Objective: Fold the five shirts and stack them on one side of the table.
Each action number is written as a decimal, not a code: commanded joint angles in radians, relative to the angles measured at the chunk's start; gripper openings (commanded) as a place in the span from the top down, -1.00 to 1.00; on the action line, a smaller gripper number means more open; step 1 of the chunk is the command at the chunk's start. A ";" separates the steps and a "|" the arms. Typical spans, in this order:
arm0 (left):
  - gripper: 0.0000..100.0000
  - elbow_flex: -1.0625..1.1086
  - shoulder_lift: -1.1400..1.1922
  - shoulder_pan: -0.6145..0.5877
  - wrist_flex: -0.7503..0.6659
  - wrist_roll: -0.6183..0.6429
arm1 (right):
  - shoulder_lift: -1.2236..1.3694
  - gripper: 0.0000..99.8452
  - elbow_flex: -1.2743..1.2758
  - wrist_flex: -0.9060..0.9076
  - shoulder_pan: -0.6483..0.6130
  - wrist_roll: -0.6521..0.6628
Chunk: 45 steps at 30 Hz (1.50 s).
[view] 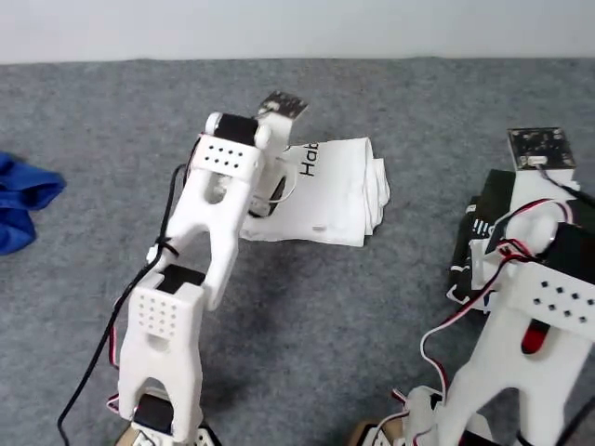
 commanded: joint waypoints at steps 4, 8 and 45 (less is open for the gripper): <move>0.99 0.257 -0.071 -0.018 -0.218 -0.012 | -0.030 0.98 -0.003 0.039 0.010 -0.003; 0.99 0.332 -0.077 -0.002 -0.249 -0.017 | -0.030 0.98 -0.003 0.039 0.008 -0.003; 0.99 0.711 -1.264 -0.465 0.058 -0.018 | 0.542 0.98 -0.249 -0.372 -0.567 -0.011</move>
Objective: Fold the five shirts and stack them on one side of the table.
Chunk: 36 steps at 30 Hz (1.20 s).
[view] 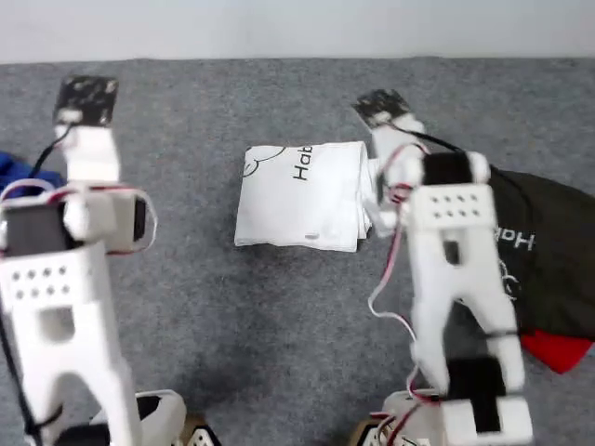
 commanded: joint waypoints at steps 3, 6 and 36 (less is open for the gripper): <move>0.99 0.090 -0.146 -0.071 0.018 -0.014 | 0.189 0.98 -0.222 -0.062 -0.097 -0.011; 0.99 0.142 -0.189 -0.104 0.018 -0.014 | 0.297 0.98 -0.342 -0.065 -0.139 -0.011; 0.99 0.289 -0.272 -0.137 0.018 -0.015 | 0.668 0.98 -0.671 -0.002 0.039 -0.003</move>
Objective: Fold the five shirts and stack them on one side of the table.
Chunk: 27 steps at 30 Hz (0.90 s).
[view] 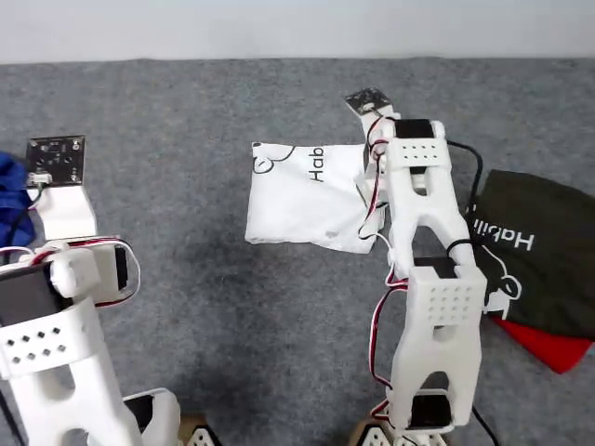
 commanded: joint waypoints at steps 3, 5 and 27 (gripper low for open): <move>0.99 -0.005 -0.020 -0.006 0.017 -0.012 | -0.162 0.98 -0.058 0.028 -0.077 -0.002; 0.99 -0.005 -0.020 -0.006 0.017 -0.012 | -0.177 0.98 -0.058 0.024 -0.102 -0.005; 0.99 -0.005 -0.021 -0.006 0.018 -0.011 | 0.058 0.98 -0.058 -0.435 -0.045 -0.002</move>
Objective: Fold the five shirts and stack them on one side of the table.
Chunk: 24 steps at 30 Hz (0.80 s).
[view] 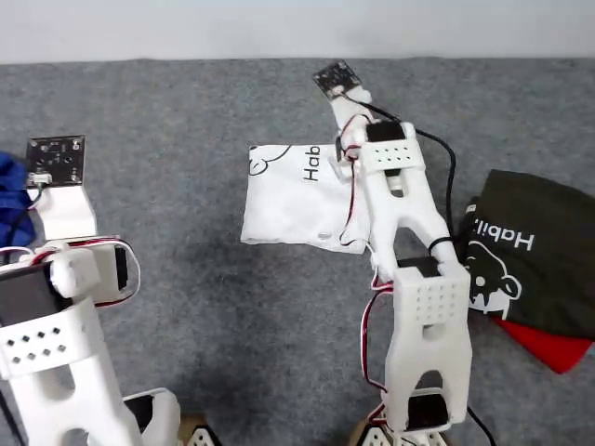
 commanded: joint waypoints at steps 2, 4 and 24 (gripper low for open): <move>0.99 -0.005 -0.021 -0.006 0.018 -0.011 | 0.008 0.98 -0.058 -0.050 0.036 -0.003; 0.99 -0.004 -0.021 -0.006 0.018 -0.011 | -0.010 0.98 -0.058 -0.033 0.028 -0.003; 0.99 0.036 -0.021 -0.006 0.017 -0.011 | -0.278 0.43 -0.058 0.437 -0.096 -0.562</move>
